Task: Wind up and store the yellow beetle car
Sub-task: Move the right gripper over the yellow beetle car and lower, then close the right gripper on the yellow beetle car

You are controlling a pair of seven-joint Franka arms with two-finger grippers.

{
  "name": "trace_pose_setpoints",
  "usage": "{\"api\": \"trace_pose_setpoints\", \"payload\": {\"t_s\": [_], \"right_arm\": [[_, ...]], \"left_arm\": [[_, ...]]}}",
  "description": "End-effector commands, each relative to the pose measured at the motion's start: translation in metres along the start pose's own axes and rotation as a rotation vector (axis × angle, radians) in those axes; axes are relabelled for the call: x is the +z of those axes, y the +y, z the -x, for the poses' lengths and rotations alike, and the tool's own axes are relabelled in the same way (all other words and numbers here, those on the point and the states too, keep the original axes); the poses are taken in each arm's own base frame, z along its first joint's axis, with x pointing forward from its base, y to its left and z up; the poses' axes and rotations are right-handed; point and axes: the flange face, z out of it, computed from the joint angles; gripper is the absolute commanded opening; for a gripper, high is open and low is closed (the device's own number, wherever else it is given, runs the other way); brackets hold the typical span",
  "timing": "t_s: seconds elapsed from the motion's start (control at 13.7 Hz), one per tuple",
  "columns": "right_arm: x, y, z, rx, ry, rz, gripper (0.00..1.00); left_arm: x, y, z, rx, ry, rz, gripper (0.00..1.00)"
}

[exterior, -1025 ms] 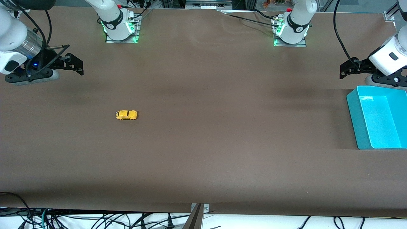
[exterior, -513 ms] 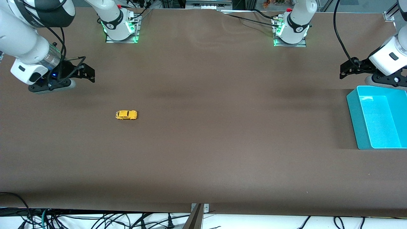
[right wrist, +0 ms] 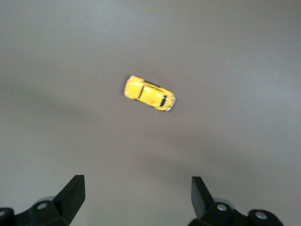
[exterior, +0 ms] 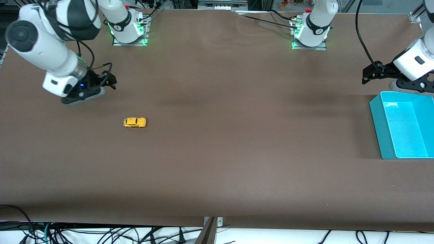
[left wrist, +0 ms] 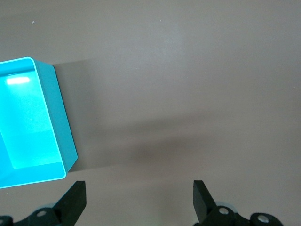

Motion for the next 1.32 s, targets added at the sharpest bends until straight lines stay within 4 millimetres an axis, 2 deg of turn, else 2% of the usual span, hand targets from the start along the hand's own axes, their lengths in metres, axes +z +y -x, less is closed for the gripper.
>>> {"api": "trace_pose_setpoints", "payload": {"t_s": [0.0,0.15,0.44,0.59,0.73,1.03,1.25], "right_arm": [[0.021,-0.019,-0.001,-0.190,-0.024,0.004,1.00],[0.042,-0.034,-0.004,-0.382,-0.019,0.006,1.00],[0.099,-0.034,-0.009,-0.739,0.067,0.046,1.00],[0.137,-0.028,-0.018,-0.891,0.075,0.042,1.00],[0.164,-0.014,-0.029,-1.035,0.127,0.078,1.00],[0.201,0.005,-0.034,-1.158,0.161,0.103,1.00],[0.223,0.006,-0.038,-1.165,0.181,0.111,1.00]], "left_arm": [[-0.004,0.000,-0.002,0.012,-0.008,-0.010,1.00],[-0.004,-0.001,-0.002,0.010,-0.008,-0.010,1.00],[-0.004,0.000,-0.002,0.012,-0.008,-0.010,1.00],[-0.004,0.000,-0.002,0.013,-0.008,-0.010,1.00],[-0.004,0.001,-0.002,0.018,-0.008,-0.010,1.00],[-0.010,0.000,-0.007,0.014,0.006,-0.009,1.00],[-0.012,0.001,-0.016,0.013,0.012,-0.003,1.00]]}}
